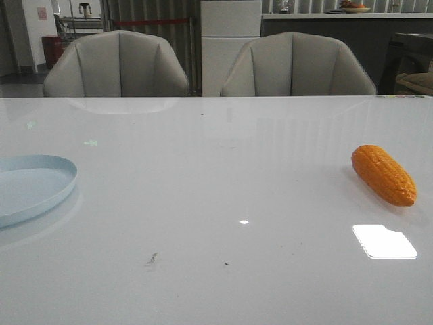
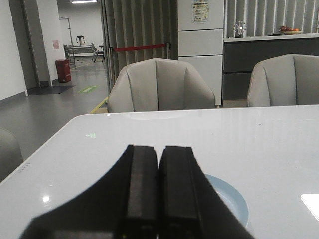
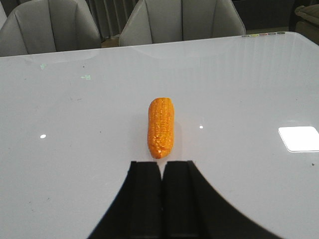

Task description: Place corn on plate with both arms

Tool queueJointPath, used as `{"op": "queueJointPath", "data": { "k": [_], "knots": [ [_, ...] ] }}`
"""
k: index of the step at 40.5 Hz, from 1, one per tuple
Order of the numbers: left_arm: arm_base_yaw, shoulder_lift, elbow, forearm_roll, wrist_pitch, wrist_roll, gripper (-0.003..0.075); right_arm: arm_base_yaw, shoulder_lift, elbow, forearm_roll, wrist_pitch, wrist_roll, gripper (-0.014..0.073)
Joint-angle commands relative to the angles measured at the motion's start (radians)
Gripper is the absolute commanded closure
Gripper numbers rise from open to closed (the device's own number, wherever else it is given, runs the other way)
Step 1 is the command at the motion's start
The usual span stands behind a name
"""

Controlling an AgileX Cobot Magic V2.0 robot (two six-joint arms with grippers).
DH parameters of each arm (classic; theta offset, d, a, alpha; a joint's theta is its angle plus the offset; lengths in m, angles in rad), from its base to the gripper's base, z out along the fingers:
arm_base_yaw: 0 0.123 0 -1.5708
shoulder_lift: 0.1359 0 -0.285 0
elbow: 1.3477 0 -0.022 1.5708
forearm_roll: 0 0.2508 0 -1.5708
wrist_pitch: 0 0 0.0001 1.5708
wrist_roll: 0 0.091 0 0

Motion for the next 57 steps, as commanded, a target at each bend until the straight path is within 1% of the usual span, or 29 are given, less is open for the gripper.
{"op": "queueJointPath", "data": {
  "k": [1,19,25,28,31,34,36,38,40,42,44,47,50,57],
  "knots": [
    [-0.008,-0.016,0.038,-0.011,-0.086,-0.006,0.0631,-0.003,-0.001,-0.022,0.002,-0.081,-0.002,0.0542],
    [-0.008,-0.016,0.038,-0.011,-0.086,-0.006,0.0631,-0.003,-0.001,-0.022,0.002,-0.081,-0.002,0.0542],
    [-0.008,-0.016,0.038,-0.011,-0.106,-0.006,0.0631,-0.003,-0.001,-0.022,0.002,-0.086,-0.002,0.0542],
    [-0.008,-0.016,0.038,-0.011,-0.142,-0.006,0.0631,-0.003,-0.001,-0.022,0.002,-0.095,-0.002,0.0542],
    [-0.008,-0.016,0.038,-0.011,-0.236,-0.006,0.0631,-0.003,-0.001,-0.022,-0.006,-0.104,-0.002,0.0542],
    [-0.008,-0.016,0.036,-0.011,-0.324,-0.006,0.0631,-0.002,-0.001,-0.022,-0.002,-0.200,-0.002,0.0542],
    [-0.008,-0.016,0.027,-0.011,-0.369,-0.006,0.0631,-0.002,-0.001,-0.023,0.003,-0.341,-0.002,0.0542],
    [-0.008,-0.014,0.000,-0.011,-0.386,-0.006,0.0631,-0.002,-0.001,-0.027,0.004,-0.498,0.013,0.0542],
    [-0.008,-0.015,-0.040,-0.011,-0.377,-0.006,0.0631,-0.002,0.001,-0.056,0.010,-0.578,0.041,0.0541],
    [-0.008,-0.012,-0.092,-0.011,-0.348,-0.006,0.0631,-0.002,0.007,-0.111,0.010,-0.561,0.045,0.0540],
    [-0.008,-0.005,-0.154,0.018,-0.297,-0.006,0.0631,-0.002,0.017,-0.175,0.009,-0.504,0.045,0.0540],
    [-0.008,0.022,-0.240,0.072,-0.232,-0.006,0.0631,-0.002,0.043,-0.298,-0.007,-0.376,0.042,0.0539],
    [-0.008,0.072,-0.336,0.127,-0.184,-0.006,0.0631,-0.003,0.093,-0.413,-0.057,-0.254,0.035,0.0533],
    [-0.008,0.254,-0.546,0.142,-0.106,-0.006,0.0631,-0.003,0.267,-0.653,-0.178,-0.094,0.035,0.0533]
  ]
}}
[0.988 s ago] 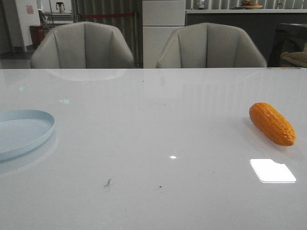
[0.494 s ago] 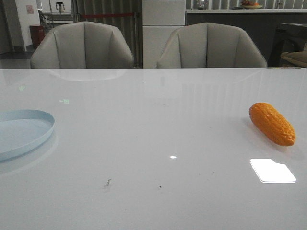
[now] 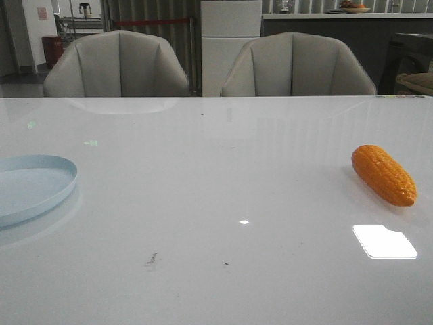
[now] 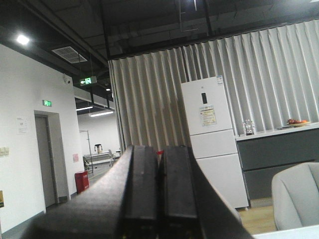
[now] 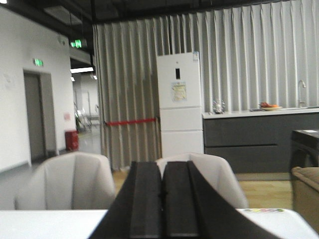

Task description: Place corn on plate with both arms

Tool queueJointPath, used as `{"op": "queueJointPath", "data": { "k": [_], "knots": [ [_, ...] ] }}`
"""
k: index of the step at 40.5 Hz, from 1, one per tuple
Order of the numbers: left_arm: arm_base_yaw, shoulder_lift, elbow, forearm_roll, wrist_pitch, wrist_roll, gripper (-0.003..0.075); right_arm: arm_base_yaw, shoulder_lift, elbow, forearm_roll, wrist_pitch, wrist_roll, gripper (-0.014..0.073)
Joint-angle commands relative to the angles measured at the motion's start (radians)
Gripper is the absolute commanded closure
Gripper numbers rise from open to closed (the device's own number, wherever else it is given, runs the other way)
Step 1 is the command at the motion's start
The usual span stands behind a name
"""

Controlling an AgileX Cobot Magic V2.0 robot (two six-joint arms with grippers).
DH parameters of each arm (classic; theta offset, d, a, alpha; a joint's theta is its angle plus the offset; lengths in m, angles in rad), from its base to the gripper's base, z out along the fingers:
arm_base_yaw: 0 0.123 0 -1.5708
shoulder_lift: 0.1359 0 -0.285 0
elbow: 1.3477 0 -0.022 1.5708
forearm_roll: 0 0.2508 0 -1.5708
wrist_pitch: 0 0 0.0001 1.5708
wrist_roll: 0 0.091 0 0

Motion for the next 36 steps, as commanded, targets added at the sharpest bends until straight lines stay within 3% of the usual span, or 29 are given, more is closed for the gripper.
{"op": "queueJointPath", "data": {
  "k": [1,12,27,36],
  "knots": [
    [-0.008,0.131,-0.144,0.008,0.007,-0.006,0.0631,-0.003,0.125,-0.136,-0.075,0.023,-0.006,0.0533],
    [-0.008,0.501,-0.419,0.004,0.283,-0.006,0.0631,-0.003,0.494,-0.312,-0.080,0.145,-0.006,0.0533],
    [-0.008,0.811,-0.438,-0.094,0.465,-0.006,0.0631,-0.003,0.821,-0.318,-0.080,0.280,-0.006,0.0532],
    [-0.008,0.857,-0.438,-0.111,0.453,-0.006,0.0629,-0.003,0.856,-0.318,-0.080,0.337,-0.006,0.0529]
  ]
}}
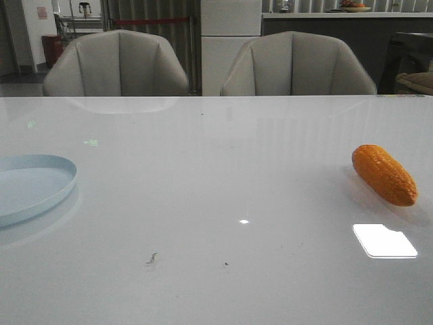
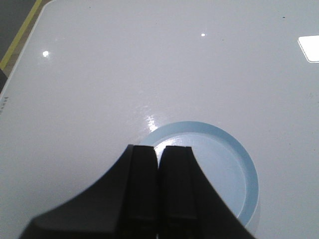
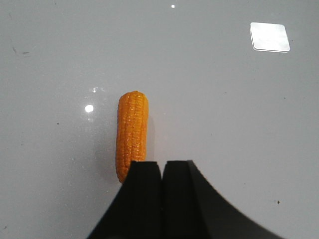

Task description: Place corn on plate with both arms

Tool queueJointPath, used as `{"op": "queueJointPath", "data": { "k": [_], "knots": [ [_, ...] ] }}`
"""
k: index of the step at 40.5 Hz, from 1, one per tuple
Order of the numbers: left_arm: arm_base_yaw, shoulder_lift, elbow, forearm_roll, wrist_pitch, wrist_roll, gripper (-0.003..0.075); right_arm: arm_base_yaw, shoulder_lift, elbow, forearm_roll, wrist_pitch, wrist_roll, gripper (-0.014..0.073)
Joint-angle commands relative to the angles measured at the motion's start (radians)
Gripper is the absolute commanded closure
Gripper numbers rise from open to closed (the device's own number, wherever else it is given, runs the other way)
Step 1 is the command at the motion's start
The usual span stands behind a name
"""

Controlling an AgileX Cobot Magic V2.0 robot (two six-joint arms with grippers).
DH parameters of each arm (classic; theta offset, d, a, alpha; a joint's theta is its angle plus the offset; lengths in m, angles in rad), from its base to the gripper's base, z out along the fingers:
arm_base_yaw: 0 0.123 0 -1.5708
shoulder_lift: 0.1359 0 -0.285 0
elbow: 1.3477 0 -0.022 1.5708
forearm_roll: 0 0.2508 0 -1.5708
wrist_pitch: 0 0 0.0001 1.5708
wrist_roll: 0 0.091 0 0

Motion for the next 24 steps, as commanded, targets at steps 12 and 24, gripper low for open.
{"op": "queueJointPath", "data": {
  "k": [12,24],
  "knots": [
    [-0.008,-0.012,-0.036,-0.028,-0.089,-0.006,0.0258,-0.003,-0.012,-0.037,-0.011,-0.050,-0.006,0.0127],
    [-0.008,-0.010,-0.036,-0.068,-0.079,-0.006,0.0214,-0.003,-0.012,-0.037,-0.011,-0.064,-0.006,0.0105]
  ]
}}
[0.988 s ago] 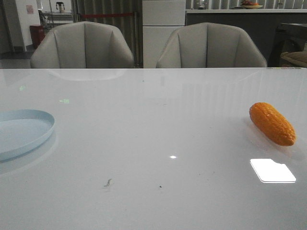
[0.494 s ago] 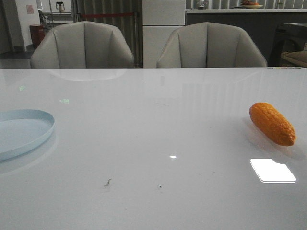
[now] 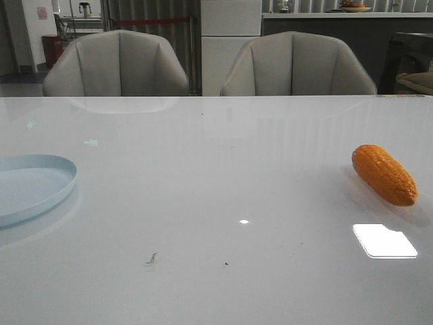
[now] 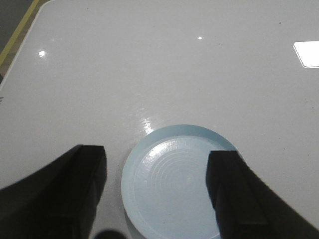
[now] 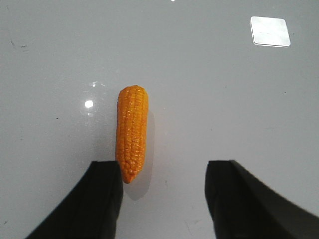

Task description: Place corn on plate with both arms

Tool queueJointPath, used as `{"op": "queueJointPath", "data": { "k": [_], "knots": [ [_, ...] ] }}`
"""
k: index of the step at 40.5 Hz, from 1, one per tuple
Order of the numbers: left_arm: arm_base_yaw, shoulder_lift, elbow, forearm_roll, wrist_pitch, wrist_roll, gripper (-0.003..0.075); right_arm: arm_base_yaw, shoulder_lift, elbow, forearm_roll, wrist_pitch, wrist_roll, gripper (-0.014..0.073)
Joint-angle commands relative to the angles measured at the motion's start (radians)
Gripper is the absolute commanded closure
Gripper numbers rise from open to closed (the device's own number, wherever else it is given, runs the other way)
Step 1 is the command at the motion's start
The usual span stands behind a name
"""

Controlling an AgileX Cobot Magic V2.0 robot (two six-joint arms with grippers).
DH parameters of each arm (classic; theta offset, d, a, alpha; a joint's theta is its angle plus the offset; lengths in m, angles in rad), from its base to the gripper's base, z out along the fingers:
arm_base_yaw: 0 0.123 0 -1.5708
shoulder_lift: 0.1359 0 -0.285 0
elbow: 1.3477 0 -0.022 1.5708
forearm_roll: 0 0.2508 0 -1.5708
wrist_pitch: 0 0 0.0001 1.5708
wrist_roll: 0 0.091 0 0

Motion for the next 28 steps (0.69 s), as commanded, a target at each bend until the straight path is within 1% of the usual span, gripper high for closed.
{"op": "queueJointPath", "data": {
  "k": [1,4,7,12,18,21,24,28],
  "knots": [
    [-0.008,-0.005,-0.036,-0.055,-0.066,-0.006,0.0214,-0.003,-0.012,-0.037,-0.011,-0.074,-0.006,0.0105],
    [-0.008,0.013,-0.036,-0.108,-0.049,-0.010,0.0214,-0.003,-0.012,-0.037,-0.011,-0.072,-0.006,0.0105],
    [-0.008,0.052,-0.036,-0.153,-0.017,-0.059,0.0214,-0.003,-0.012,-0.037,-0.011,-0.065,-0.006,0.0105],
    [-0.008,0.132,-0.036,-0.180,0.020,-0.126,0.0214,-0.003,-0.012,-0.037,-0.011,-0.051,-0.006,0.0105],
    [0.007,0.234,-0.043,-0.210,0.017,-0.130,0.0214,-0.003,-0.012,-0.037,-0.011,-0.048,-0.006,0.0105],
    [0.045,0.280,-0.060,-0.262,0.020,-0.130,0.0214,-0.003,-0.012,-0.037,-0.011,-0.048,-0.006,0.0105],
    [0.105,0.323,-0.086,-0.324,0.035,-0.130,0.0214,-0.003,-0.012,-0.037,-0.011,-0.048,-0.006,0.0105],
    [0.192,0.383,-0.132,-0.338,0.060,-0.130,0.0214,-0.003,-0.012,-0.037,-0.011,-0.048,-0.006,0.0105]
  ]
}}
